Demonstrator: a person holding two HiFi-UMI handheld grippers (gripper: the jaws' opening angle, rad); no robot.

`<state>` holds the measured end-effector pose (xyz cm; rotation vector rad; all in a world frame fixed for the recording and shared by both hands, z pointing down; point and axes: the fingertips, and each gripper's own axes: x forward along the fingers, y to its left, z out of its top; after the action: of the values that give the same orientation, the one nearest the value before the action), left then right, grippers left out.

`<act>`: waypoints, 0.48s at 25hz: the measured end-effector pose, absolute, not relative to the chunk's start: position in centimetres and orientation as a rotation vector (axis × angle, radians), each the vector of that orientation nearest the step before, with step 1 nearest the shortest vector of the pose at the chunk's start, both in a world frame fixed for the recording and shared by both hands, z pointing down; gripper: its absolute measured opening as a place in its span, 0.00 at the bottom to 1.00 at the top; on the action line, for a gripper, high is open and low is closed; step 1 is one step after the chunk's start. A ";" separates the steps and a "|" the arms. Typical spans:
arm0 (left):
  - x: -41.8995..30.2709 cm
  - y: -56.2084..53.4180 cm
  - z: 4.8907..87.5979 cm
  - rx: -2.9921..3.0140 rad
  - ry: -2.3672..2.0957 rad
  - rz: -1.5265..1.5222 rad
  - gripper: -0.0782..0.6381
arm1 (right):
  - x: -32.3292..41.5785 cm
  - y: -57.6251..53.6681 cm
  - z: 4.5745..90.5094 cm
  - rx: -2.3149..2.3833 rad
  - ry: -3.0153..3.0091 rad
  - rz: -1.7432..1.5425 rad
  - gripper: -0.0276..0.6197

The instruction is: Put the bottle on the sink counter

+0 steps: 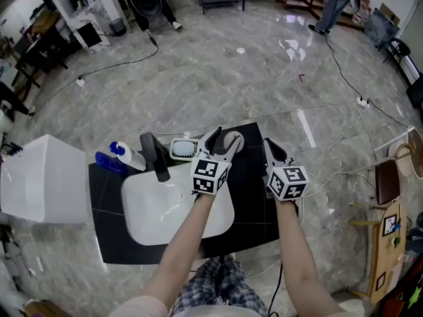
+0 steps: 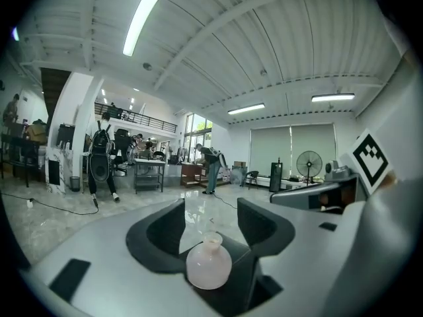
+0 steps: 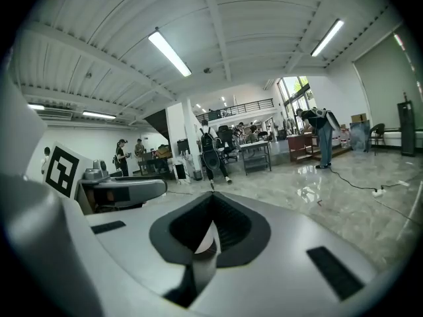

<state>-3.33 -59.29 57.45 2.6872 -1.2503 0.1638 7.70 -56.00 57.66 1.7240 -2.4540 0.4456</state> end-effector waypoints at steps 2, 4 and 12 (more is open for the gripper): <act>-4.2 -58.7 55.9 2.679 -1.269 0.130 0.47 | 7.8 -55.3 56.1 1.739 -2.458 0.423 0.06; -5.0 -57.5 54.2 2.673 -1.270 0.102 0.45 | 7.8 -54.3 54.6 1.752 -2.461 0.408 0.06; -7.8 -50.0 46.2 2.675 -1.280 -0.010 0.24 | 7.0 -47.7 47.5 1.750 -2.511 0.320 0.07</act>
<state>-7.84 -50.00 46.21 2.6745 -1.2798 -0.0099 6.97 -47.70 47.53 1.7499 -2.5113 0.3204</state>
